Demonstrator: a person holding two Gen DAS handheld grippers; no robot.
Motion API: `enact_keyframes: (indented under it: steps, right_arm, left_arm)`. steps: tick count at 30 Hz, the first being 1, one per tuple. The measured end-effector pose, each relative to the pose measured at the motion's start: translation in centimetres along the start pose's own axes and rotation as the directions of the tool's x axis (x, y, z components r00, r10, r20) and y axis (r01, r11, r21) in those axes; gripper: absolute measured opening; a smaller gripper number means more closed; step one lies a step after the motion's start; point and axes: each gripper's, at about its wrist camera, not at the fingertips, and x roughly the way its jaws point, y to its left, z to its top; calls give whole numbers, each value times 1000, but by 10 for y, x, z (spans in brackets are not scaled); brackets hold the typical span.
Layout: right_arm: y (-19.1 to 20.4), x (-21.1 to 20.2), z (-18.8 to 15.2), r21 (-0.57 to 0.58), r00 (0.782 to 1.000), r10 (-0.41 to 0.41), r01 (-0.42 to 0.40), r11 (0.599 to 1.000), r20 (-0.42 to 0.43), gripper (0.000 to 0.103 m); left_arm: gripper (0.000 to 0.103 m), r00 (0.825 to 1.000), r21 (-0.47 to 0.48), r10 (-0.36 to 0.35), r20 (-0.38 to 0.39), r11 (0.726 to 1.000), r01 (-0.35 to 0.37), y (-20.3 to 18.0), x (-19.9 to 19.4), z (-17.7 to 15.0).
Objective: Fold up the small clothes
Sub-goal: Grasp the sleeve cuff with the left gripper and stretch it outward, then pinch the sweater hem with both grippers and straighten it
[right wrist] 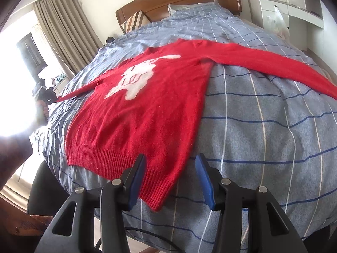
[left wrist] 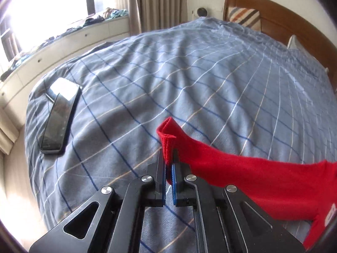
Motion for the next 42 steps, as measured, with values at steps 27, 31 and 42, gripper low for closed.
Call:
enact_keyframes:
  steps: [27, 31, 42]
  right_arm:
    - [15, 5, -6, -4, 999, -44, 44, 999, -5, 49]
    - [12, -3, -9, 8, 998, -60, 60, 998, 17, 49]
    - [-8, -11, -13, 87, 997, -75, 72, 994, 36, 55]
  left_arm:
    - [7, 981, -150, -189, -50, 972, 180, 46, 38, -28]
    - [23, 979, -153, -202, -35, 969, 195, 52, 25, -31]
    - [70, 883, 42, -460, -92, 884, 465, 34, -97, -114]
